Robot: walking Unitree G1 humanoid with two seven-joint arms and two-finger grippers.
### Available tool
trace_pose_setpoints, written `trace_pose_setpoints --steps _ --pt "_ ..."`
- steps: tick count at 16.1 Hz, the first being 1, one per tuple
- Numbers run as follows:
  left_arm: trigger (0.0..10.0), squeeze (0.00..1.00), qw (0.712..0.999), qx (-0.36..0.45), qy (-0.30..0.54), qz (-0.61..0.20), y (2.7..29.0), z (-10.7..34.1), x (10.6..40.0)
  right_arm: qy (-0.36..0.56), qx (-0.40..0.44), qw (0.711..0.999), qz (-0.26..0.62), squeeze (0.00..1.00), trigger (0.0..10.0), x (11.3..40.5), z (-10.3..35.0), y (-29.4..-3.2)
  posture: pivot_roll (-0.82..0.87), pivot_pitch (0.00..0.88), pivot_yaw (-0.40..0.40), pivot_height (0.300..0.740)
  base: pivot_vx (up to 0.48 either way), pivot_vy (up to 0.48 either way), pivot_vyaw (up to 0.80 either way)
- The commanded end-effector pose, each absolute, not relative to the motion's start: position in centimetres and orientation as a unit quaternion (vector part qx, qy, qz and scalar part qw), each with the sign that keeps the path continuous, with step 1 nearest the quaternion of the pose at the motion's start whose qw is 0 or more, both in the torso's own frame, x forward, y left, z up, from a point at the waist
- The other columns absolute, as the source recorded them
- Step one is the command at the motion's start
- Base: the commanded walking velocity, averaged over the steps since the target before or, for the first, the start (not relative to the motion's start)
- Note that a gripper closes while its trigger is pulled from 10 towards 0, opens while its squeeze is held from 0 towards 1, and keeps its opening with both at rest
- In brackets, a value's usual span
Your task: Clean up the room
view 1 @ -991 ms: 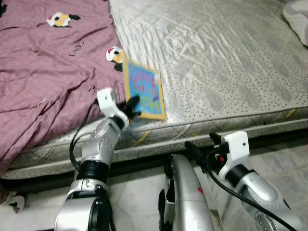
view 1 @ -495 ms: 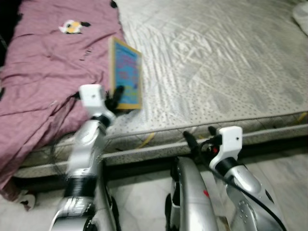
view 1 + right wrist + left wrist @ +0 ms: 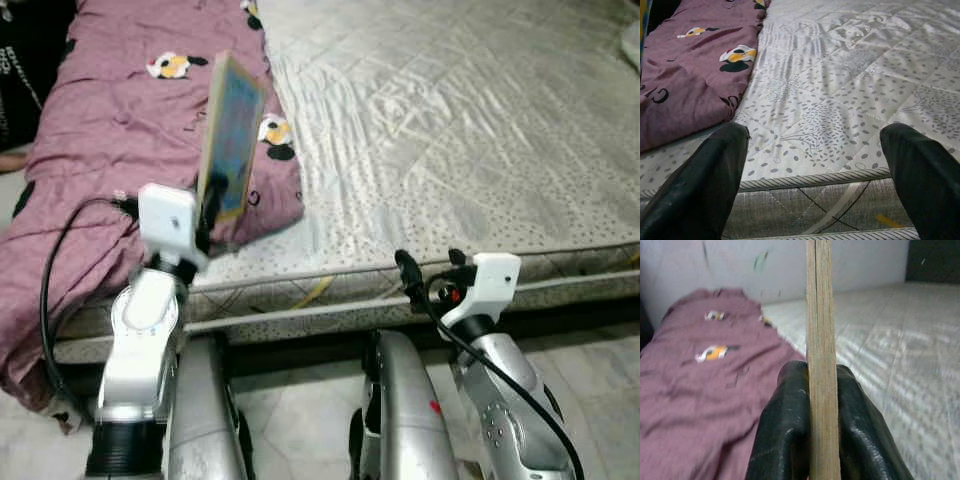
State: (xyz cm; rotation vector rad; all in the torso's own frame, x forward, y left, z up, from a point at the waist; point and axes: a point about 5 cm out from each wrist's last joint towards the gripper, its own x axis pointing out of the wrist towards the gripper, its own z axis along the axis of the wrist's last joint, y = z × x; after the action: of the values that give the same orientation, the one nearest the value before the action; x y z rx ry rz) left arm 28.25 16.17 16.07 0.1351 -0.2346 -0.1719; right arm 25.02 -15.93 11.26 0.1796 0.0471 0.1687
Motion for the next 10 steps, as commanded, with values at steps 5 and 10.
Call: trace_pose_setpoints --steps 5,10 --pt "10.0 0.0 0.995 0.055 -0.065 -0.043 15.8 13.2 25.0 0.025 0.101 0.992 0.068 0.0 10.0 25.0 10.9 -16.4 -0.02 0.107 -0.007 0.593 0.0 0.0 0.0" --pt "10.0 0.0 0.996 0.065 -0.061 -0.027 16.1 13.4 25.3 0.012 0.101 0.993 0.067 0.0 10.0 25.7 11.4 -16.2 -0.01 0.106 -0.01 0.646 0.0 0.0 0.0"
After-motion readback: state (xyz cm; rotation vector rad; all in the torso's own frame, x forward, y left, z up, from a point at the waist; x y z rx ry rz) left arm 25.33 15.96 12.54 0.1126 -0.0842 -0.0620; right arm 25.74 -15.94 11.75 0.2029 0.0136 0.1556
